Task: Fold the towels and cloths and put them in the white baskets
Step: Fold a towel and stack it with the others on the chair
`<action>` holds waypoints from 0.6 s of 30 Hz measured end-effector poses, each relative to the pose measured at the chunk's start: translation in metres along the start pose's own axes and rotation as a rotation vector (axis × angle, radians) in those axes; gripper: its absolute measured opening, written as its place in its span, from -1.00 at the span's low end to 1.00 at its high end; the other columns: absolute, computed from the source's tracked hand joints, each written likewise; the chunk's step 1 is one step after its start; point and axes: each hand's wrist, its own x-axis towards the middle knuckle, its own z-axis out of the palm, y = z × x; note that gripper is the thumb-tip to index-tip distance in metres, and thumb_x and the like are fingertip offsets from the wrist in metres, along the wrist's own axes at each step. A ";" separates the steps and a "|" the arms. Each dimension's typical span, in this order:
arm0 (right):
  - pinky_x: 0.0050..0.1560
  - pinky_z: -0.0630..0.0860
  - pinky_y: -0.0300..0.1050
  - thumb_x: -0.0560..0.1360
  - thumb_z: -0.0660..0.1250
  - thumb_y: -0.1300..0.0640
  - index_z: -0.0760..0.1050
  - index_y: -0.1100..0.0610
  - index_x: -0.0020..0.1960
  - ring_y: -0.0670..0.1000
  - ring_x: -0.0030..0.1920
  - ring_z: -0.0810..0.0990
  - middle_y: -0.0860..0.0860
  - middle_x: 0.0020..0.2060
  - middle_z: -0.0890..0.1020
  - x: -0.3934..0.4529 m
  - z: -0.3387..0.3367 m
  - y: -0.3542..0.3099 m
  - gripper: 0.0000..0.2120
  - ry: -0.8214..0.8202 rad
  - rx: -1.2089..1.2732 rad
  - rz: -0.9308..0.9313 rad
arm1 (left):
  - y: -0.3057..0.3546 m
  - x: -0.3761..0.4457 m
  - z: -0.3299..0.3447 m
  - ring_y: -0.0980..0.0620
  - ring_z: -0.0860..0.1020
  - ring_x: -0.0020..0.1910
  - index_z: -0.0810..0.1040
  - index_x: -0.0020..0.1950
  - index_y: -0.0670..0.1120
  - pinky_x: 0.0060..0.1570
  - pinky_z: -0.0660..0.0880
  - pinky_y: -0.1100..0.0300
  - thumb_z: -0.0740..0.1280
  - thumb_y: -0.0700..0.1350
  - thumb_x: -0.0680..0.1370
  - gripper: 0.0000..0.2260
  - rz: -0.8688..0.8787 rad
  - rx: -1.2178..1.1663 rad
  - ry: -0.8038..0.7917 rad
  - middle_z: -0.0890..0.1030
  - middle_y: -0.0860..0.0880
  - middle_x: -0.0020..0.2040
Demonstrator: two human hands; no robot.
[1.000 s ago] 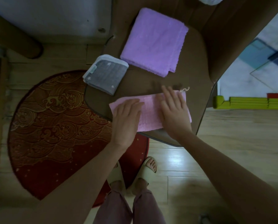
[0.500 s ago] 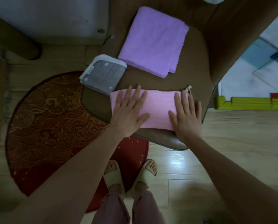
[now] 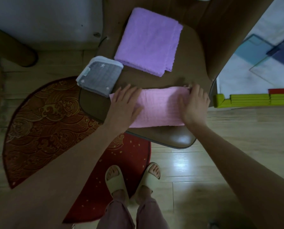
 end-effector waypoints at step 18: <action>-0.29 0.46 -0.16 0.59 0.24 -0.05 0.54 0.16 -0.14 0.00 -0.24 0.60 0.02 -0.27 0.61 0.019 -0.014 -0.023 -0.70 -0.291 0.703 0.411 | 0.039 0.009 0.027 -0.14 0.09 0.55 0.08 0.57 -0.14 0.51 0.02 -0.08 -0.04 0.19 0.64 -0.40 0.173 0.171 -0.070 0.11 -0.15 0.57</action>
